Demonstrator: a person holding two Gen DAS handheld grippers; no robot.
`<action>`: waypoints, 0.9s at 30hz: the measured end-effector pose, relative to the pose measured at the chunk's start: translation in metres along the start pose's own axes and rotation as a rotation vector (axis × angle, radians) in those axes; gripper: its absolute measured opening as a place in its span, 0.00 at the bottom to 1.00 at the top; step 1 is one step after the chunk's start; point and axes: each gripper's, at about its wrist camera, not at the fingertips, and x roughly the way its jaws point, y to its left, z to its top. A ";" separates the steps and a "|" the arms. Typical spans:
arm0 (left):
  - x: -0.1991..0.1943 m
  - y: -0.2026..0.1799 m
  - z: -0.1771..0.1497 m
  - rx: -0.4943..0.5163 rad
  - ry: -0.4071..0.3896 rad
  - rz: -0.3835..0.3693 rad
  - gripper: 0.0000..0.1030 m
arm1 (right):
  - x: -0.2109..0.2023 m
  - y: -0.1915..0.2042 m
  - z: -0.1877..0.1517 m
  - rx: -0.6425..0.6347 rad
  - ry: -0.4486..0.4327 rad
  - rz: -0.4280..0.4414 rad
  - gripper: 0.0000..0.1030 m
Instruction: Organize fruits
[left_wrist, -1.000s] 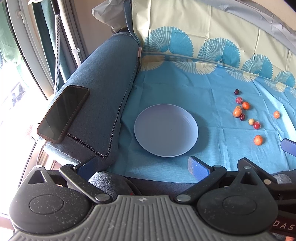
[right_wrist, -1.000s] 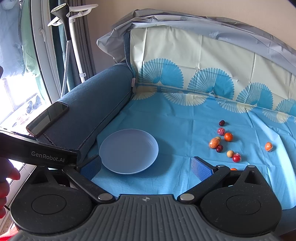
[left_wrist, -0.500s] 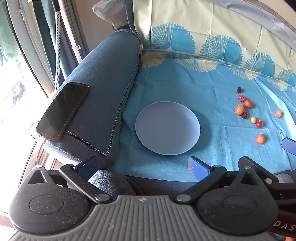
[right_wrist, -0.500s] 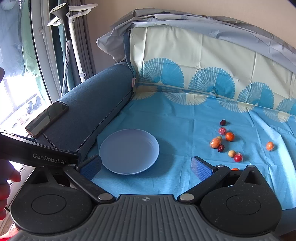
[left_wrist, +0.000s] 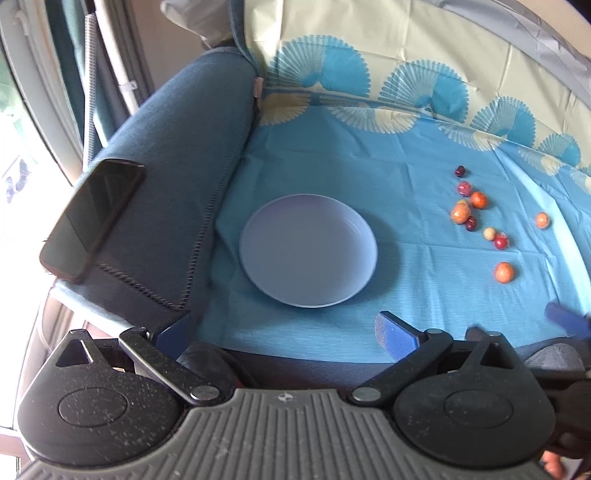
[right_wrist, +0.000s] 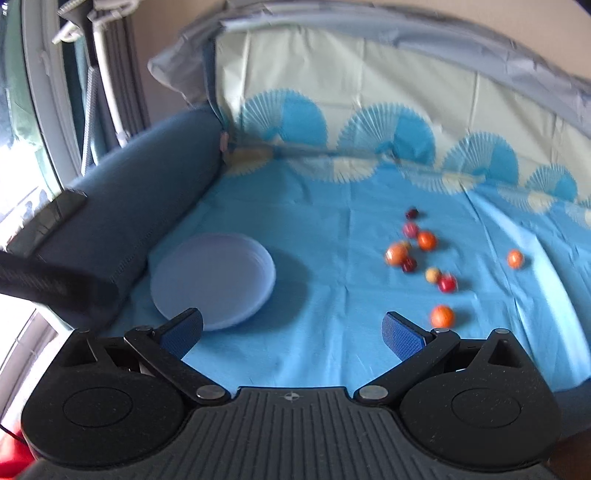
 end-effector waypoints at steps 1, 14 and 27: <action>0.003 -0.006 0.002 0.010 0.004 -0.004 1.00 | 0.006 -0.005 -0.006 0.026 0.072 -0.005 1.00; 0.089 -0.125 0.063 0.232 -0.036 -0.036 1.00 | 0.123 -0.149 -0.026 0.245 0.031 -0.263 0.99; 0.269 -0.276 0.141 0.425 0.086 -0.137 1.00 | 0.197 -0.193 -0.034 0.274 0.002 -0.341 0.78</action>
